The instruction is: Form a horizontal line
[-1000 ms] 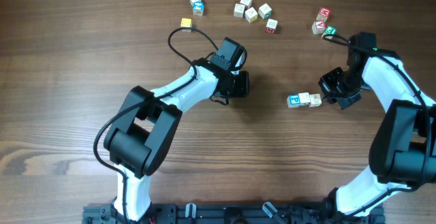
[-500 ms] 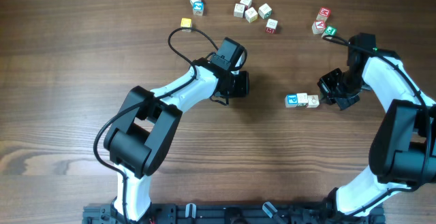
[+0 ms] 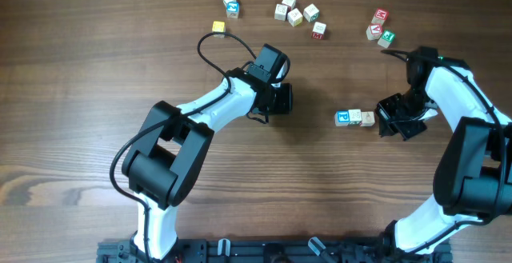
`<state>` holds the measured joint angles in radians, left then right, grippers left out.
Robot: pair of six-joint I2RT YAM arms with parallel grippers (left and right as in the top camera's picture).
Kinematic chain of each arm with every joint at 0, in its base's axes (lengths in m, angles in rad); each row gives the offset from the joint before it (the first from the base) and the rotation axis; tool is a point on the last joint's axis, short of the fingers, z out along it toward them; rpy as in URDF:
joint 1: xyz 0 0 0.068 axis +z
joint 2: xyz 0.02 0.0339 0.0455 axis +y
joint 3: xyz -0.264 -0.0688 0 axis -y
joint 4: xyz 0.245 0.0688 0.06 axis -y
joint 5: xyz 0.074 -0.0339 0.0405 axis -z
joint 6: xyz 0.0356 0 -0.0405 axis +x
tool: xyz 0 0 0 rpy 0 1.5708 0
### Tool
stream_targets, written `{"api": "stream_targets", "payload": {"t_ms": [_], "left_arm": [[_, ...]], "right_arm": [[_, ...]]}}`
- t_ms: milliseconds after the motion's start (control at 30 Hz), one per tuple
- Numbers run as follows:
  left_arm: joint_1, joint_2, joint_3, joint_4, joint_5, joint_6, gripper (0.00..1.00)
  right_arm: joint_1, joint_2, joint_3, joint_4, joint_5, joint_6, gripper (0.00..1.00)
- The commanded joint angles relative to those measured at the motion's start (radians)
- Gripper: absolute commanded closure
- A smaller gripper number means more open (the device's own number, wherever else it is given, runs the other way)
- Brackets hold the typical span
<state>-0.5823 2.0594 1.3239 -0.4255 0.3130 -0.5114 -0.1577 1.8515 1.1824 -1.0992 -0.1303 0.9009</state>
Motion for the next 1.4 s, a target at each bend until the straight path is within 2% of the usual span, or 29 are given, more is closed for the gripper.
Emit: {"api": "stream_targets", "payload": {"t_ms": [0,267,500,900,1033,1167,1333,1367], "left_arm": [[0.003,0.005,0.002,-0.001,0.008,0.002,0.78],[0.003,0.005,0.002,-0.001,0.008,0.002,0.77],[0.003,0.005,0.002,-0.001,0.008,0.006,0.76],[0.003,0.005,0.002,-0.001,0.008,0.006,0.74],[0.003,0.005,0.002,-0.001,0.008,0.006,0.73],[0.003,0.005,0.002,-0.001,0.008,0.006,0.73],[0.003,0.005,0.002,-0.001,0.008,0.006,0.73],[0.003,0.005,0.002,0.000,0.008,0.006,0.73]], "right_arm": [[0.003,0.024,-0.006,0.001,-0.048,0.016,0.95],[0.013,0.024,-0.006,0.070,-0.052,0.019,0.95],[0.111,0.024,-0.007,0.093,0.010,0.036,0.96],[0.112,0.024,-0.007,0.146,0.027,0.045,0.96],[0.112,0.024,-0.007,0.111,0.026,0.042,0.96],[0.112,0.024,-0.006,0.049,0.115,0.042,0.96],[0.112,0.024,-0.006,0.169,0.233,0.050,0.95],[0.112,0.024,-0.006,0.188,0.286,0.105,0.96]]}}
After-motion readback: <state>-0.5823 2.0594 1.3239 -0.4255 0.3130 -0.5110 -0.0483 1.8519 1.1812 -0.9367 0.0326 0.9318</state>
